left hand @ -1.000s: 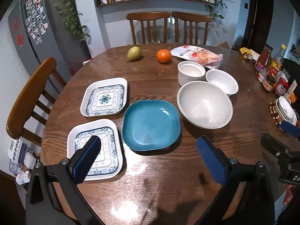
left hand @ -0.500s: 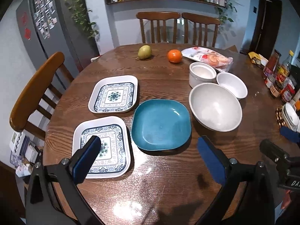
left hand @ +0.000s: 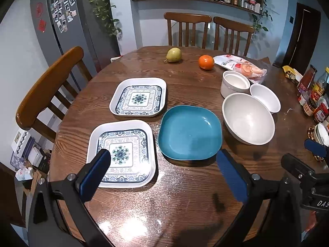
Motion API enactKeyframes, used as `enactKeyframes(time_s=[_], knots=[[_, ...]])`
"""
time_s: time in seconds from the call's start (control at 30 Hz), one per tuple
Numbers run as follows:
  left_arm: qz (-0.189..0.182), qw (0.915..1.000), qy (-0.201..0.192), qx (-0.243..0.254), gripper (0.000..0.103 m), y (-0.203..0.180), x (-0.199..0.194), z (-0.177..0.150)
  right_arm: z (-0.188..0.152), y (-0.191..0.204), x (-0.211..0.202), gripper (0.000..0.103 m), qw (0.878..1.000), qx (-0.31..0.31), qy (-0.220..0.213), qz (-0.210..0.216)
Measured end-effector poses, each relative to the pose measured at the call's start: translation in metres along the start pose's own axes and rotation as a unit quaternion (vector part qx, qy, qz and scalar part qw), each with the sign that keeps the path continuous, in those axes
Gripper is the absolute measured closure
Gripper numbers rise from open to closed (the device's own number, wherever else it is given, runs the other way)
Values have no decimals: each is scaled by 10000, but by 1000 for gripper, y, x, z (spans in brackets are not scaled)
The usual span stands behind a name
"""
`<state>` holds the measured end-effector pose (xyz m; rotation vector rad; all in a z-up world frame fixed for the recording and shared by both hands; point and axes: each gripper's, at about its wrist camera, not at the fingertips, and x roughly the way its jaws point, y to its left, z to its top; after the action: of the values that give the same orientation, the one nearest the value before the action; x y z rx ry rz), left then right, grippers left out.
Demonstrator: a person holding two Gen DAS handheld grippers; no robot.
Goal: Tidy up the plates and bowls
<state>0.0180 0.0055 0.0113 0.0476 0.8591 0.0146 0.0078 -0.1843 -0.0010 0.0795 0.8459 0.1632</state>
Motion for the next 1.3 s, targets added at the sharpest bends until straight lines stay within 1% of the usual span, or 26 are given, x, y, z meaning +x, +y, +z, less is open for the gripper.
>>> enactKeyframes(time_s=[0.17,0.6,1.03,1.23,1.3], knots=[[-15,10000,-8,-42,1,5,1,-2,2,4,0,0,10000,-22,-28,17],[-44,10000,-79,41,1,6,3,-3,3,6,4,0,10000,-31,8,32],[-154,9999,-4,54,1,13,8,-5,2,22,8,0,9999,-114,38,18],[-243,9997,27,9,1,21,12,-7,1,29,10,0,9999,-121,53,89],[-277,9996,51,-30,1,26,14,-8,-1,37,12,0,9996,-185,58,203]])
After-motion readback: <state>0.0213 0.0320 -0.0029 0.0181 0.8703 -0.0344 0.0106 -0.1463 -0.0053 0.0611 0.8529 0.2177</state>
